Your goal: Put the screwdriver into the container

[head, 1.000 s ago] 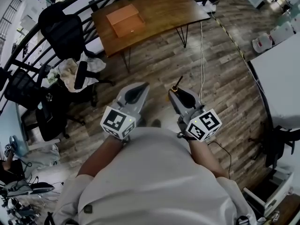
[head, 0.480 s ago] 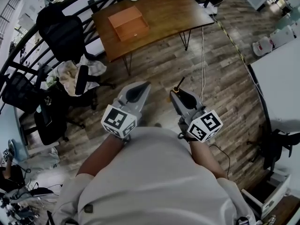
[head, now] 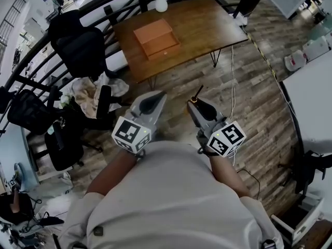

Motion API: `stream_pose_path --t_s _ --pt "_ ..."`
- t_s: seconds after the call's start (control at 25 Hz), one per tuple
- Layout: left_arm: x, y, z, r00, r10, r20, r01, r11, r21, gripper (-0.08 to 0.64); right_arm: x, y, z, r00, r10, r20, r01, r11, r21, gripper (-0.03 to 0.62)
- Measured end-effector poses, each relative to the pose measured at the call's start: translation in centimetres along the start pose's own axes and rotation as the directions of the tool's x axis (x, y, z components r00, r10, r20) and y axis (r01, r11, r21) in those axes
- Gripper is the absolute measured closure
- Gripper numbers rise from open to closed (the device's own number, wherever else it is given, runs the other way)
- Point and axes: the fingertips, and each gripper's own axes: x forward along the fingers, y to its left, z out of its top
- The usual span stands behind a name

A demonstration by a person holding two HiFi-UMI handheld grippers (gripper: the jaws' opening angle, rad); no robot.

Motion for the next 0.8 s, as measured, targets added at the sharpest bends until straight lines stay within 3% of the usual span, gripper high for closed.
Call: stream_pose_path --t_s 0.36,0.8 --pt "-1.7 5.5 -0.8 1.000 -0.013 -0.015 0.013 0.999 -0.029 0.557 6.1 1.4 -1.1 1.000 0.002 -0.024 -0.002 1.000 0.012 0.517" --pt "0.6 9.1 -0.7 0.999 0.034 -0.015 -0.035 0.999 -0.028 0.557 9.4 -1.8 -0.2 0.999 0.037 -0.040 -0.036 0.999 0.025 0.517"
